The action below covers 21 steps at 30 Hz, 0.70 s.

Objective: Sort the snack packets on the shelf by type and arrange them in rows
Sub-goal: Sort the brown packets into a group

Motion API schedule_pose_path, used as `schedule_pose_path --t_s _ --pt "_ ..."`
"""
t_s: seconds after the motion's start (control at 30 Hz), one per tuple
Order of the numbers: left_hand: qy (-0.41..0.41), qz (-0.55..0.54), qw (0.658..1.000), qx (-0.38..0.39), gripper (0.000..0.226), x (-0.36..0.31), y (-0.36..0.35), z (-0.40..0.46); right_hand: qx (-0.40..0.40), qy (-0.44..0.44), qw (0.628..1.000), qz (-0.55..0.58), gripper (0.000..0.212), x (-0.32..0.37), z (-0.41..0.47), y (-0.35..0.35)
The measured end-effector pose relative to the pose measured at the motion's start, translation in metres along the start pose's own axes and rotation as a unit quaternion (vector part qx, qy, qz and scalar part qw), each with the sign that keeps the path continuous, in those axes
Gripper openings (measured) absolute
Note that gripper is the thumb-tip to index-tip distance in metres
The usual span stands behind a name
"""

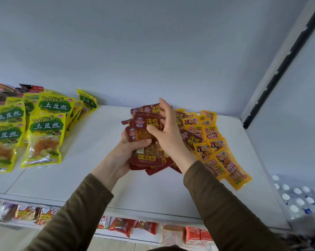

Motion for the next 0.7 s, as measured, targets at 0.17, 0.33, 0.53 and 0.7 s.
schedule_pose_path --t_s 0.17,0.33,0.53,0.7 --pt "-0.035 0.005 0.999 -0.035 0.090 -0.014 0.007 0.001 0.052 -0.187 0.959 0.207 0.098 -0.012 -0.005 -0.017" --pt "-0.011 0.077 0.996 -0.047 0.086 -0.031 0.027 0.000 0.058 -0.257 0.902 0.343 0.067 -0.020 0.002 -0.051" --pt "0.012 0.090 0.993 -0.069 0.068 -0.061 0.086 0.004 -0.026 -0.262 0.891 0.369 0.071 -0.017 0.029 -0.108" --pt "-0.032 0.204 0.969 -0.138 0.045 -0.094 0.140 0.022 -0.063 -0.207 0.935 0.282 0.078 -0.008 0.071 -0.162"
Point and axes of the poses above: each hand's wrist, its own z-axis towards the middle knuckle, its own y-axis out of the back of the hand, x = y × z, the point moved 3 cm from there along z, towards the middle knuckle, and after that the axes turned 6 degrees about x, right-handed, at the moved point
